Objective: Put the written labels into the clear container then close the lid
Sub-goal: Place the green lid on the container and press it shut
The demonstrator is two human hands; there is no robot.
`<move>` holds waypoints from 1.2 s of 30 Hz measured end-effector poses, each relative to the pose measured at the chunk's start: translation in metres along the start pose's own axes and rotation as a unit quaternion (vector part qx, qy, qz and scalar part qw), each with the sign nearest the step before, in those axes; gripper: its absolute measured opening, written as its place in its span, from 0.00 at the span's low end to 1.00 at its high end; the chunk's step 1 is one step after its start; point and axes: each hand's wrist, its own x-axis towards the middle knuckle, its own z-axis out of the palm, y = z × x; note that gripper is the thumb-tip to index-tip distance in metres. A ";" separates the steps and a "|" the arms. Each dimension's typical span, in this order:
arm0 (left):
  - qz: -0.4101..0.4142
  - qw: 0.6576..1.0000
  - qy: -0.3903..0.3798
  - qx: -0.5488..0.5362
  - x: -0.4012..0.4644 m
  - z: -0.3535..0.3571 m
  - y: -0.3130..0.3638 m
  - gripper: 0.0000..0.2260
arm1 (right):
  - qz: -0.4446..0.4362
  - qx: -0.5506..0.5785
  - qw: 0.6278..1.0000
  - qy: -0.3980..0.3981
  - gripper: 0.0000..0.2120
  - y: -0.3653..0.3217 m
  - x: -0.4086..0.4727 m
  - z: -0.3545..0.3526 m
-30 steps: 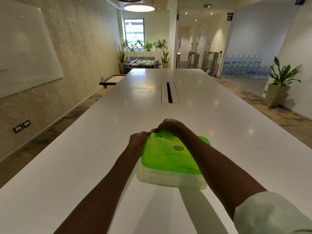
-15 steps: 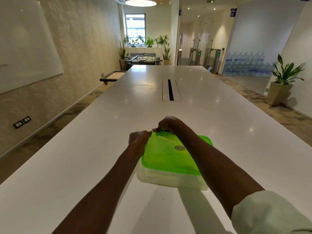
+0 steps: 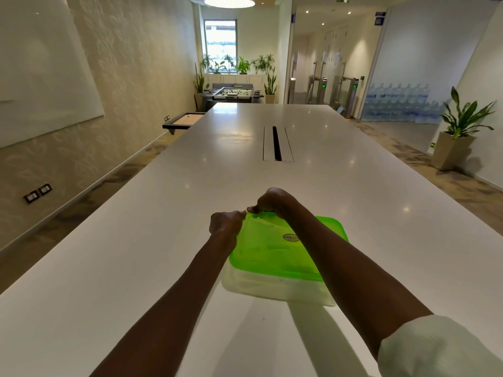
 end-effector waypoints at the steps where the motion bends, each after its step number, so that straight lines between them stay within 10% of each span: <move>1: 0.008 1.000 0.003 0.015 -0.001 0.000 0.000 0.14 | 0.001 0.017 1.000 0.017 0.31 0.003 0.001 0.002; 6: 0.046 0.996 -0.003 0.078 -0.008 -0.003 0.004 0.14 | -0.052 0.212 0.966 0.140 0.24 0.026 0.001 0.018; 15: 0.104 0.966 -0.032 0.234 -0.009 -0.012 0.008 0.23 | 0.024 0.070 0.967 0.245 0.19 0.106 -0.037 -0.008; 24: 0.152 0.937 0.002 0.316 -0.015 -0.003 0.001 0.20 | 0.074 0.424 0.881 0.194 0.17 0.169 -0.059 -0.007; 36: 0.158 0.939 0.006 0.305 -0.015 -0.002 -0.001 0.20 | 0.103 0.555 0.808 0.170 0.11 0.169 -0.061 -0.005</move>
